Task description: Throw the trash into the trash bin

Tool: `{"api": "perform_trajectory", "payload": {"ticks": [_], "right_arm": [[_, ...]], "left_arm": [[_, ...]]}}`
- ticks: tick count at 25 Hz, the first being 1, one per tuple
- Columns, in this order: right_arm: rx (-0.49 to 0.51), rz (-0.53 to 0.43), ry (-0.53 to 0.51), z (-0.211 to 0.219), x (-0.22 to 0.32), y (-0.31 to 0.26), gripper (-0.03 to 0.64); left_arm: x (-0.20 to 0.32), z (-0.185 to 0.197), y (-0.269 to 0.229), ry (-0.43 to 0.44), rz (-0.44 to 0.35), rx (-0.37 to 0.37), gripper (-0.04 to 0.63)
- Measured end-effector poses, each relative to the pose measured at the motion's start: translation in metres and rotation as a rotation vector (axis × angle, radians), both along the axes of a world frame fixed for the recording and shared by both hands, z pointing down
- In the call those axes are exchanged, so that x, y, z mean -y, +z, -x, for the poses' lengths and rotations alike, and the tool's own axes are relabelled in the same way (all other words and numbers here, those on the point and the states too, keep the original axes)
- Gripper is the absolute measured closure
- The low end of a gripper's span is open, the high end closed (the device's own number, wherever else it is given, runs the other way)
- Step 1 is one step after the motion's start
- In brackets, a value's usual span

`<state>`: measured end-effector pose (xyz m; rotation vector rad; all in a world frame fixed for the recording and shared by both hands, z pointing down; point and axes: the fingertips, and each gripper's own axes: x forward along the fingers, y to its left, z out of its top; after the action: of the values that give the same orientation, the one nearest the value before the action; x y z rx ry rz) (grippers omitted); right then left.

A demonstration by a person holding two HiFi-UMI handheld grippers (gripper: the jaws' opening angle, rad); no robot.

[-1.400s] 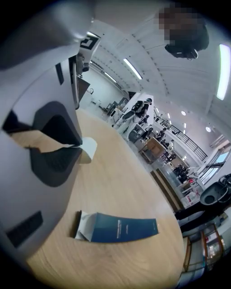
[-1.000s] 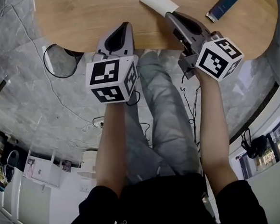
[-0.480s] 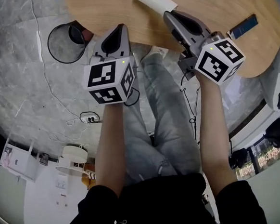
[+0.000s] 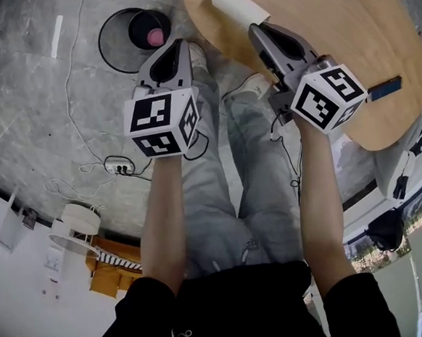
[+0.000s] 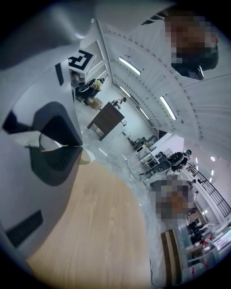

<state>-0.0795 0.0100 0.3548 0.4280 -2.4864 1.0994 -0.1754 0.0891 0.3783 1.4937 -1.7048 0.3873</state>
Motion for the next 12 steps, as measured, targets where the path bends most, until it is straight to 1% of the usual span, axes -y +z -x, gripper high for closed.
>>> {"api": "perform_trajectory", "payload": {"ticks": [4,12], "right_arm": [[-0.011,0.004,-0.114,0.062,-0.022,0.005,0.601],[-0.065,0.022,-0.334,0.165,-0.068,0.031,0.601]], "left_arm": [[-0.027,0.054,-0.001,-0.099,0.002,0.008,0.588],[-0.081,0.136,0.007,-0.293,0.012,0.004,0.588]]}}
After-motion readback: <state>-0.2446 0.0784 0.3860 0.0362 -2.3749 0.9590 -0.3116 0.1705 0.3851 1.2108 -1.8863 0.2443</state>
